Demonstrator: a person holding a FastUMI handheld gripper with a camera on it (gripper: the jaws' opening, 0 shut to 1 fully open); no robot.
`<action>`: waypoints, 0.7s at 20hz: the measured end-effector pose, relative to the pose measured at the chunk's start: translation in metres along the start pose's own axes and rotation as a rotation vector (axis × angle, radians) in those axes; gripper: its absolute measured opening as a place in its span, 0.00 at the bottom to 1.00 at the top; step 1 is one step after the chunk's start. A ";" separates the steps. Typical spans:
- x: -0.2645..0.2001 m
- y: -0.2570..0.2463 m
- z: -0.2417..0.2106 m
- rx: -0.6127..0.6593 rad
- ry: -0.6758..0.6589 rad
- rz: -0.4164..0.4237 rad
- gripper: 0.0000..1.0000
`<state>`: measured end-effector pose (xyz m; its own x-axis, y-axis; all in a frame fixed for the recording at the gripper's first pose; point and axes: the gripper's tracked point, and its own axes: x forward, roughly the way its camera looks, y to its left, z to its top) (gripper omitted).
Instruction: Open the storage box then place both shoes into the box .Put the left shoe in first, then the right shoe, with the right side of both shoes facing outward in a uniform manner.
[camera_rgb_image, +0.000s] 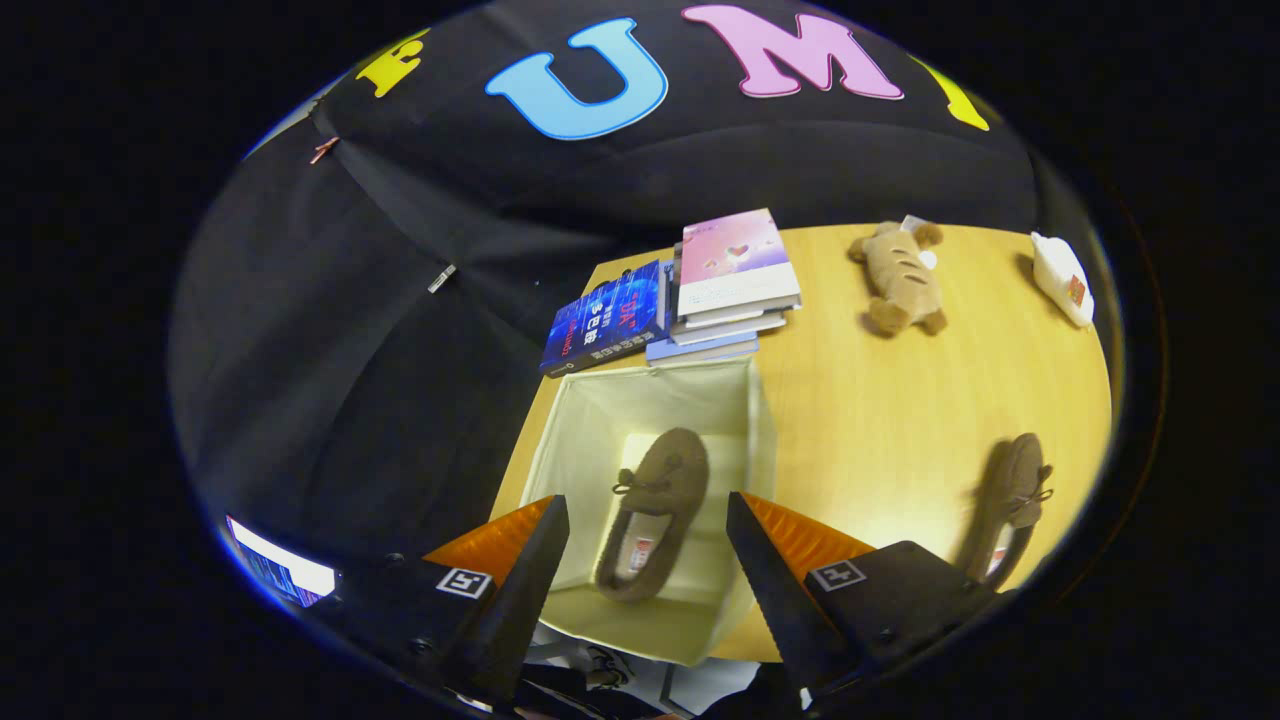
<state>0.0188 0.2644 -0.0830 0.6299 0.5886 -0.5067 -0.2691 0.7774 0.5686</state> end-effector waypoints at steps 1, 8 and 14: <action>-0.015 -0.014 0.002 -0.020 -0.011 -0.014 0.99; -0.099 -0.129 -0.018 -0.044 -0.042 -0.139 0.99; -0.129 -0.227 -0.065 0.074 0.007 -0.256 0.99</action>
<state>-0.0492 0.0265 -0.1885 0.6654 0.3769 -0.6444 -0.0476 0.8829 0.4672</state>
